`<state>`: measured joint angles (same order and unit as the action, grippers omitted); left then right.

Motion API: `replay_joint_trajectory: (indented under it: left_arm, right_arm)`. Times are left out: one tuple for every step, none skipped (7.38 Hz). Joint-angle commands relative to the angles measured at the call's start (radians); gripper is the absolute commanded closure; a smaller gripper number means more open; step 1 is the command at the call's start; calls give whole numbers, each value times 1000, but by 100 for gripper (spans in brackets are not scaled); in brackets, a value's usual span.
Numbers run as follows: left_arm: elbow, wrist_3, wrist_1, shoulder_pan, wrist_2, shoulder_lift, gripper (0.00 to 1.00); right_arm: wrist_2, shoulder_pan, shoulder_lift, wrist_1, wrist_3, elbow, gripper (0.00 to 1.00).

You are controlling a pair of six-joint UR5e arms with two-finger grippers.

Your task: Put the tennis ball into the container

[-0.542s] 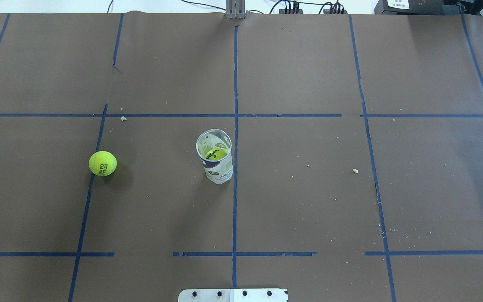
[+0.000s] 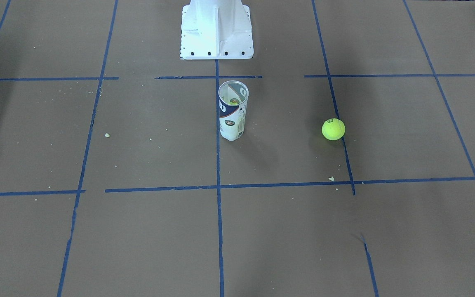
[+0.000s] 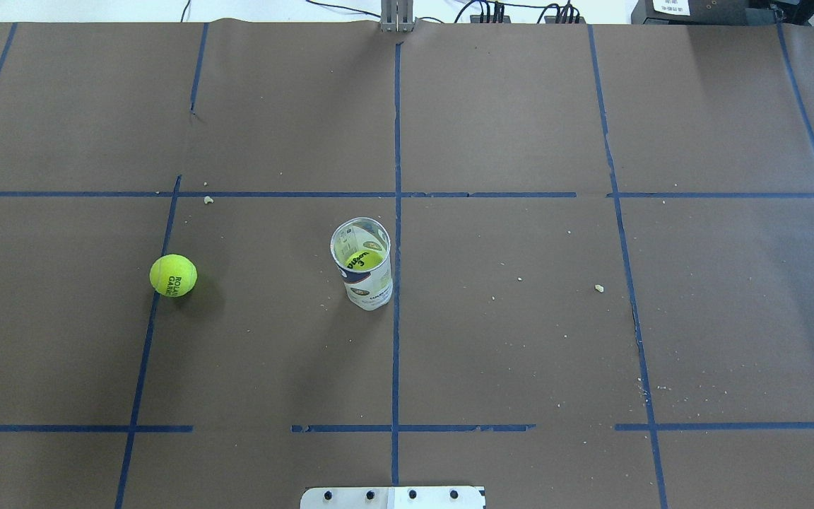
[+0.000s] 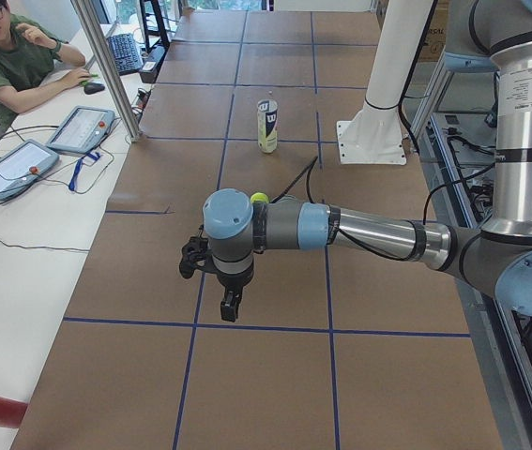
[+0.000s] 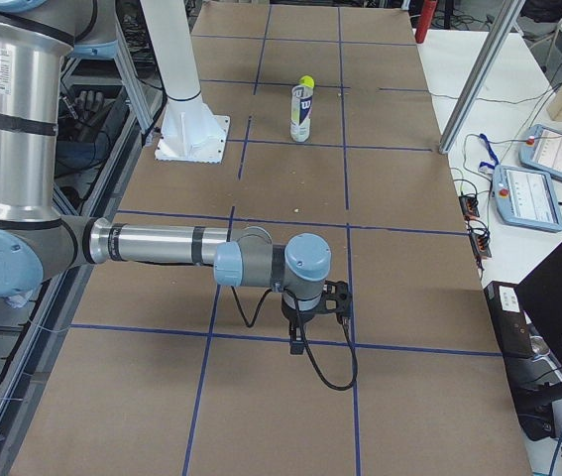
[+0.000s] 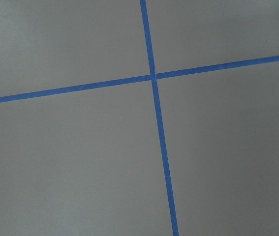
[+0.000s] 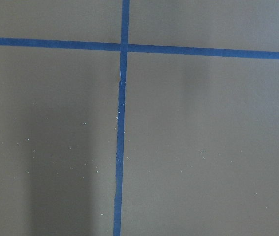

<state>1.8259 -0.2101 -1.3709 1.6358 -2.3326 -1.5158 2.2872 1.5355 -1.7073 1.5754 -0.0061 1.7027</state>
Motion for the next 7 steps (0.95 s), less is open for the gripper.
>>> replay_joint_trajectory:
  left_arm:
    - [-14,9,-4,-2,-4,-64,0]
    - [-13,5,-5,-2,-4,-79,0]
    - [-16,6,-8,-1,-5,-90,0]
    - [-7,-2,-25,3,-13,-80,0]
    - [-10,-2,-40,1,-11,-84,0]
    - [1,18,-87,-4,-13,-89,0]
    - [0,105,-123,-22,-13,-89,0]
  right_arm:
    - [0,0,0,0,0,0,0]
    - [0,0,0,0,0,0,0]
    - [0,0,0,0,0,0,0]
    - [0,0,0,0,0,0,0]
    - [0,0,0,0,0,0,0]
    - [0,0,0,0,0,0,0]
    - [0,0,0,0,0,0,0]
